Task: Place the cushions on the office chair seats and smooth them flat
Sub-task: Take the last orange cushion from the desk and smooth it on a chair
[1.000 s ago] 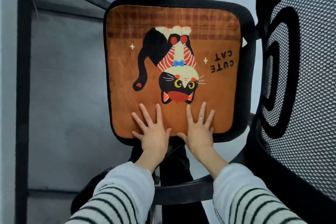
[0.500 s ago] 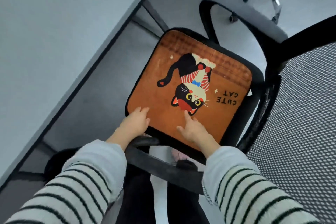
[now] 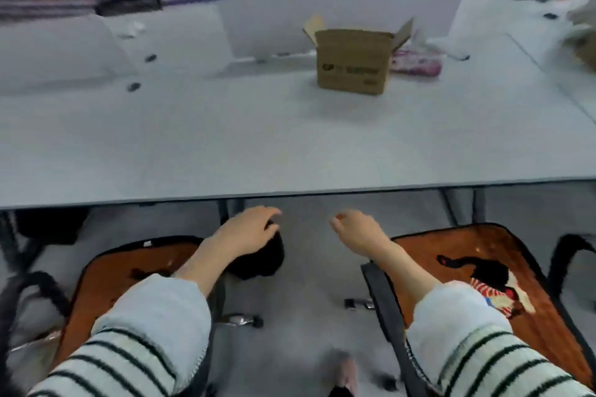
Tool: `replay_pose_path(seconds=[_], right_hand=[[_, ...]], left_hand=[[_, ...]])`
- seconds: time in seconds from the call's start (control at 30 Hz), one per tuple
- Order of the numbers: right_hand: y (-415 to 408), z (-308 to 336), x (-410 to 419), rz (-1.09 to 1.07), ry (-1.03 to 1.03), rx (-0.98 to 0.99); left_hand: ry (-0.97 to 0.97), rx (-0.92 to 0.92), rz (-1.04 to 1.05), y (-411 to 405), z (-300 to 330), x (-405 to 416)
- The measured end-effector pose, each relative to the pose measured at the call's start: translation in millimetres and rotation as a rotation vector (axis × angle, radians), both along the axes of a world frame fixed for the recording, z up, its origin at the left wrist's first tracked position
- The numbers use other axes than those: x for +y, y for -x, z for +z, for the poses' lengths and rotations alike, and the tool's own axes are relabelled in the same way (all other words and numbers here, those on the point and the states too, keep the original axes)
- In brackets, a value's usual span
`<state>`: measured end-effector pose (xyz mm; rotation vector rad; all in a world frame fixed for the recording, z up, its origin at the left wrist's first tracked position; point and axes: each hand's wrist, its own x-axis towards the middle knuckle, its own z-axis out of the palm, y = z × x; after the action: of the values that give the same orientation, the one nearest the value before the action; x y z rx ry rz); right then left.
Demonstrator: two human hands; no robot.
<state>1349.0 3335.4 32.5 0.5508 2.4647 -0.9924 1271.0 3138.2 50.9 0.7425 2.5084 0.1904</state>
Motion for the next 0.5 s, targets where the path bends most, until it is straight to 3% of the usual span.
replay_pose_path(seconds=[0.23, 0.5], right_hand=[[7.6, 82.4, -253.2, 0.411, 0.09, 0.232], [-44.6, 111.5, -532.6, 0.655, 0.269, 0.333]], left_hand=[[-0.164, 0.241, 0.41, -76.3, 84.3, -257.7], [-0.266, 0.452, 0.853, -219.5, 127.5, -541.7]])
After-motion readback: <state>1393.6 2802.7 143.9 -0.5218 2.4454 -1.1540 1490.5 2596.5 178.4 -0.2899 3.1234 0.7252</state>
